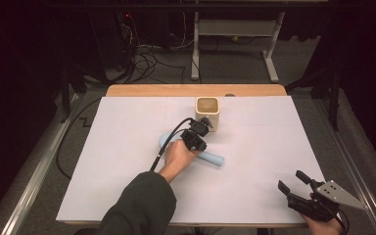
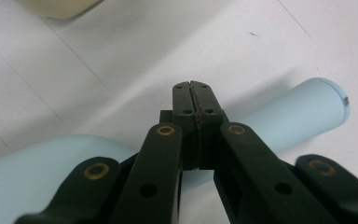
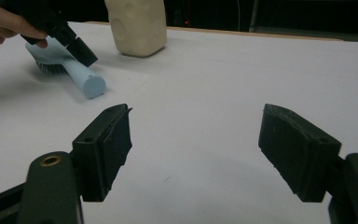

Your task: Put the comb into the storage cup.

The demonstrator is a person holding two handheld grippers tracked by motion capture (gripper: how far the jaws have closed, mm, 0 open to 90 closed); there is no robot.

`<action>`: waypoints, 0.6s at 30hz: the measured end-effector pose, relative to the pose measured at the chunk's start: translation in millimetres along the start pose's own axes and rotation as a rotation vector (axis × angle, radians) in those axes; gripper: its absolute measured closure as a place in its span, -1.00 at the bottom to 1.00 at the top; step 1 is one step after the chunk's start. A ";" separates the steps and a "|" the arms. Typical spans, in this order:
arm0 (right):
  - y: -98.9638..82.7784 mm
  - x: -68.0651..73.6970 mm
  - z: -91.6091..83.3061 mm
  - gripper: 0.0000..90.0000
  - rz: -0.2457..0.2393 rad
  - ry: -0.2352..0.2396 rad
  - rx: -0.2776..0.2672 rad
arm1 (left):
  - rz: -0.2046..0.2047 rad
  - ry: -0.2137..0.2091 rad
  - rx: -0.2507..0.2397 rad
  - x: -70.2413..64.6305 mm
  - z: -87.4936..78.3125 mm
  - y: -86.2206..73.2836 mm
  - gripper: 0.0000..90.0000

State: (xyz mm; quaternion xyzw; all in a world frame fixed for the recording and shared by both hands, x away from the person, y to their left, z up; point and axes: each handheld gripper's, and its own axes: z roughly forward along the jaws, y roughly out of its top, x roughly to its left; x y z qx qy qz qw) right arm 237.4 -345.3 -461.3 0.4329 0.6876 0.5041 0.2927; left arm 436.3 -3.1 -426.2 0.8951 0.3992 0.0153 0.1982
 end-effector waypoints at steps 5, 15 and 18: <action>0.0 0.0 -0.2 -0.43 -0.004 0.001 -0.004 | 0.009 -0.001 -0.003 -3.7 -1.0 -2.7 0.99; 0.1 0.0 0.0 -0.43 -0.002 0.003 -0.008 | 0.029 -0.015 -0.009 -12.1 -0.3 -8.0 0.99; 0.0 0.0 0.1 -0.43 0.000 0.003 -0.006 | 0.031 -0.019 -0.012 -13.1 -0.6 -10.7 0.99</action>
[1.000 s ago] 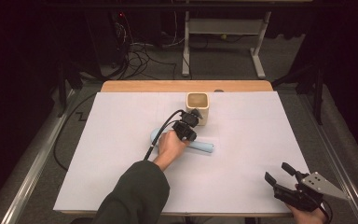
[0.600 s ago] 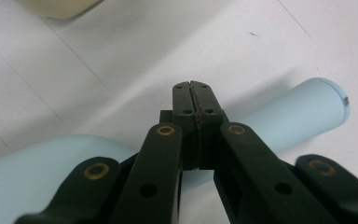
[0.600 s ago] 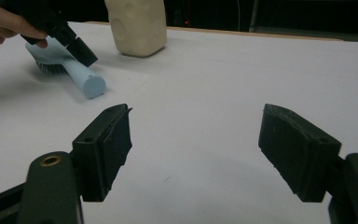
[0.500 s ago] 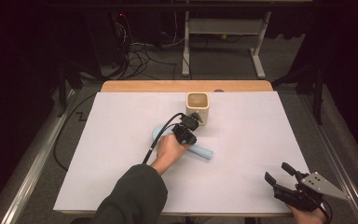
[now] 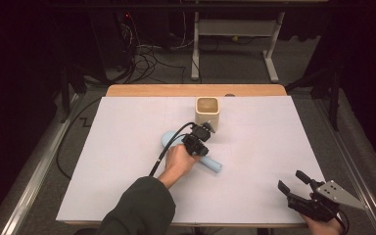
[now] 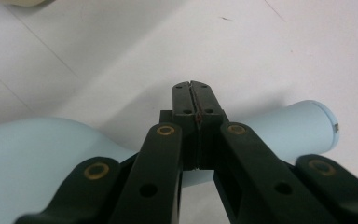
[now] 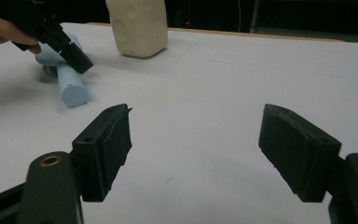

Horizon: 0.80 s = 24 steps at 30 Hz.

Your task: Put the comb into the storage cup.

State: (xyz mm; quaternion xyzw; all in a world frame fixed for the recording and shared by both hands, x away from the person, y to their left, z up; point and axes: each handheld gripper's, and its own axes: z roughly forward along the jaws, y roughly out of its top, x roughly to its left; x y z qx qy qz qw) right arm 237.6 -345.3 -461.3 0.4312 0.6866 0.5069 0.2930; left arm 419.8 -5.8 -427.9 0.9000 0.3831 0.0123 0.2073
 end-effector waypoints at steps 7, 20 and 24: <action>0.1 0.0 0.0 -0.43 0.001 0.000 0.000 | 0.010 -0.003 0.000 -2.8 -1.5 -6.3 0.99; 0.1 -0.1 0.1 -0.43 0.001 -0.001 0.004 | 0.048 0.000 0.004 -8.7 -6.7 -21.7 0.99; 0.1 0.1 0.2 -0.43 0.002 -0.002 0.004 | 0.059 -0.001 0.007 -9.4 -9.0 -26.7 0.99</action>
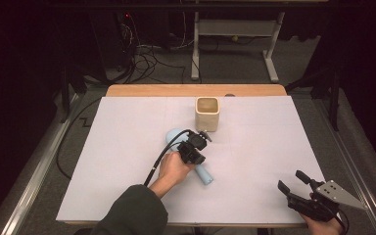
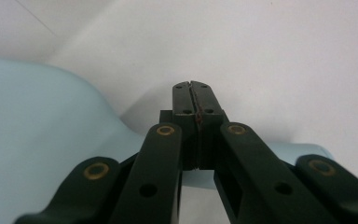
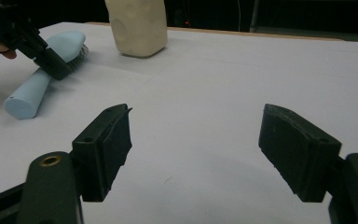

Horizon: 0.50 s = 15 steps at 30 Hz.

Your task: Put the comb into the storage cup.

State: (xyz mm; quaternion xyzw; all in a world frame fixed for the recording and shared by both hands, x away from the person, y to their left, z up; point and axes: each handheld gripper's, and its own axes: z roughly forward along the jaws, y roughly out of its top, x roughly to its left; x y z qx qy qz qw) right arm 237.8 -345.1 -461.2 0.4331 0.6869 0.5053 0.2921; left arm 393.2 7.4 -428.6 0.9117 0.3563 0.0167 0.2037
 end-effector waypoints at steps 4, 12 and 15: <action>0.0 0.2 0.0 -0.43 0.000 -0.001 0.000 | 0.006 0.003 0.004 0.8 -2.9 -4.1 0.99; 0.0 0.2 0.2 -0.43 -0.002 -0.001 0.001 | 0.006 -0.002 -0.001 1.7 -7.0 -14.2 0.99; 0.0 0.3 0.3 -0.43 -0.003 -0.001 0.001 | 0.007 -0.004 -0.004 1.8 -7.9 -17.6 0.99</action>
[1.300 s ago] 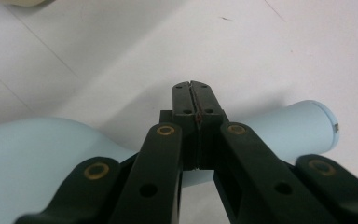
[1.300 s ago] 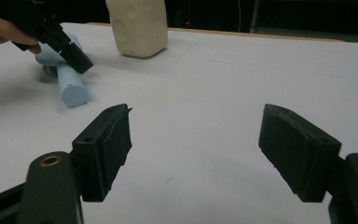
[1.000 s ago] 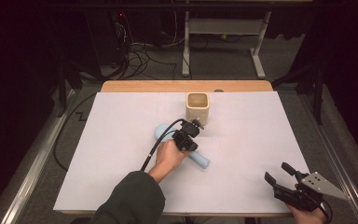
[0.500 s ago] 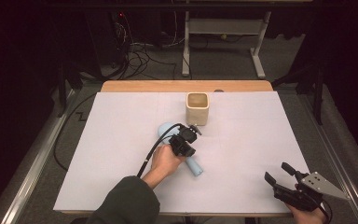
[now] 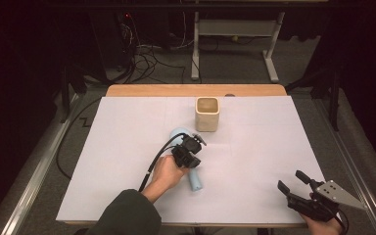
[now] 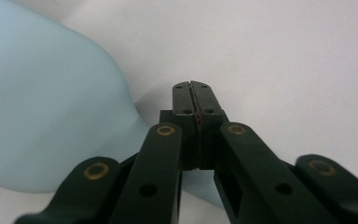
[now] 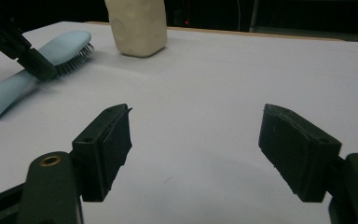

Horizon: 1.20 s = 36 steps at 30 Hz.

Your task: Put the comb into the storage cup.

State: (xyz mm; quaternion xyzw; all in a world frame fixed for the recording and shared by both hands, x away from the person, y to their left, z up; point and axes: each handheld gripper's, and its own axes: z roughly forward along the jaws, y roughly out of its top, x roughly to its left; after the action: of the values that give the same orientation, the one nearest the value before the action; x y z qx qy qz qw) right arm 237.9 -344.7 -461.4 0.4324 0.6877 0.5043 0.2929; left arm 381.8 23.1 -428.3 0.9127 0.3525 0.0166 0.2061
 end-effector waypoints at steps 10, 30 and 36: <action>-0.1 0.3 0.6 -0.43 -0.002 -0.001 0.001 | -0.002 -0.004 -0.002 2.2 -3.7 -9.5 0.99; -0.2 -0.1 0.7 -0.43 0.000 -0.002 0.006 | -0.044 0.004 -0.034 14.8 -13.0 -33.6 0.99; -0.2 0.1 1.0 -0.43 -0.001 -0.005 0.011 | -0.062 0.005 -0.040 21.6 -16.7 -41.1 0.99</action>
State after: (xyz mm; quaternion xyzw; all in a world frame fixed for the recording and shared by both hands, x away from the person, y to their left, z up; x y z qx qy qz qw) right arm 238.6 -344.2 -461.8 0.4349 0.6899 0.4994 0.2924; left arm 369.0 70.7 -431.5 0.8969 0.3808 0.0197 0.2239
